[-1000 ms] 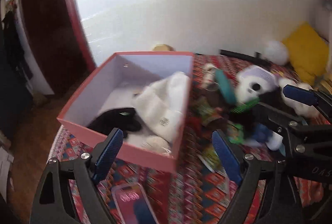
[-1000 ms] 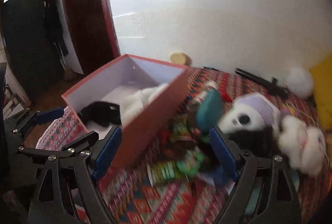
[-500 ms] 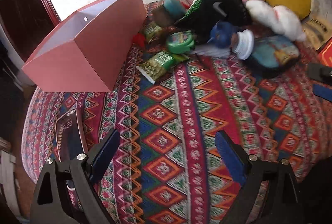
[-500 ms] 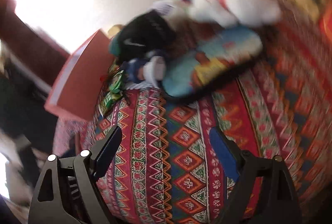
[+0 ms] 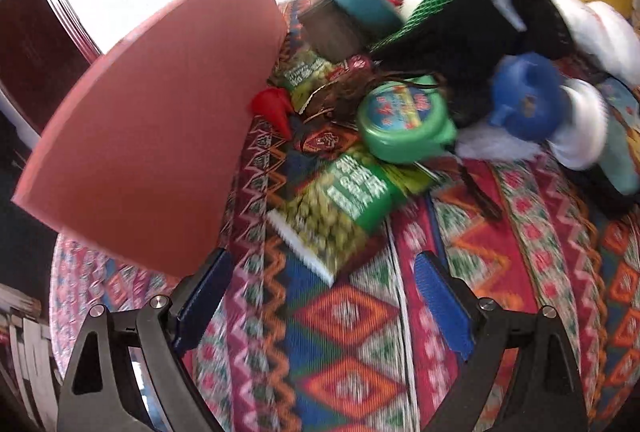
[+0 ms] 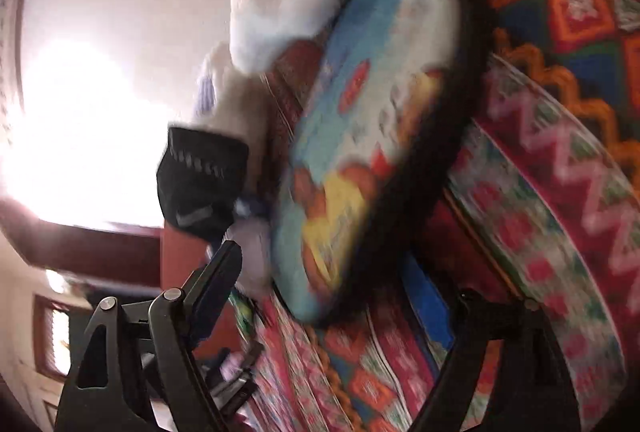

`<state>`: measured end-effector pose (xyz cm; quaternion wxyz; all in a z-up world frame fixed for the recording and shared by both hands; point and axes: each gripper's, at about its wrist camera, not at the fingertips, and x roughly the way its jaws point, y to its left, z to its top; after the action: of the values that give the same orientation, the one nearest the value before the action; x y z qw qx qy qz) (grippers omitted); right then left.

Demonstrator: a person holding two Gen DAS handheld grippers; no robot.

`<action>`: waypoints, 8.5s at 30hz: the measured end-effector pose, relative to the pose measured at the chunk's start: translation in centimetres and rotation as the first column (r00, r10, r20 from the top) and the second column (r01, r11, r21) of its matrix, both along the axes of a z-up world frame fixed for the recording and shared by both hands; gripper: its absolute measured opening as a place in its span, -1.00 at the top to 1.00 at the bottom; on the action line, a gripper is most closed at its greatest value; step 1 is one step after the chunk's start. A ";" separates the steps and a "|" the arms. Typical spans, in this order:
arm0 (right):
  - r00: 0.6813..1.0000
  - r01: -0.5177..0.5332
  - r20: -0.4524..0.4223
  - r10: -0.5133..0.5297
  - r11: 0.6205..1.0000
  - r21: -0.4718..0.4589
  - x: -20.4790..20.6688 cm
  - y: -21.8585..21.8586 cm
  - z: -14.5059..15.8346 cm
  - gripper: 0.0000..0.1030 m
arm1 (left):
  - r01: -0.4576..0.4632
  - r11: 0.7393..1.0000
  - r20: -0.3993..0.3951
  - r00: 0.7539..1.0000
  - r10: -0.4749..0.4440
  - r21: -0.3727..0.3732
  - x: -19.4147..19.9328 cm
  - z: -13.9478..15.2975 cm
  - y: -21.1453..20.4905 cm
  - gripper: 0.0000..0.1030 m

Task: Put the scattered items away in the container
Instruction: 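Grasp the garlic peas bag with the left tool while the right tool grasps the pencil case, then drop the snack bag and pencil case into the pink box, then grasp the second black glove with the left tool while the right tool grasps the white plush bear, then place the glove and white plush bear into the pink box, then grasp the blue toy with the left tool while the right tool grasps the white spool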

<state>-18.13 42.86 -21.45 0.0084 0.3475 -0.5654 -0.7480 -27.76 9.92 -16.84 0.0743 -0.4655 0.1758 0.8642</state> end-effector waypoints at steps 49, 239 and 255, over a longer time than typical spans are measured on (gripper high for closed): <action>0.816 -0.423 -0.281 0.505 0.853 0.305 -6.1 -24.1 23.3 0.51 | -0.016 0.974 -0.268 0.960 0.077 0.225 1.6 21.4 -15.8 0.45; 0.971 -0.235 0.080 0.227 0.967 0.102 -4.4 -2.9 3.5 0.19 | 0.365 0.894 0.093 0.912 -0.399 0.260 4.2 3.3 9.6 -0.53; 0.988 -0.154 -0.016 0.155 0.986 0.057 -1.8 1.3 4.9 0.19 | 0.407 0.889 0.160 0.883 -0.442 0.208 0.1 0.2 17.0 0.00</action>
<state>-19.97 44.17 -16.56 0.0625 0.3829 -0.5155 -0.7641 -27.63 26.94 -16.62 0.3188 -0.4931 0.1917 0.7864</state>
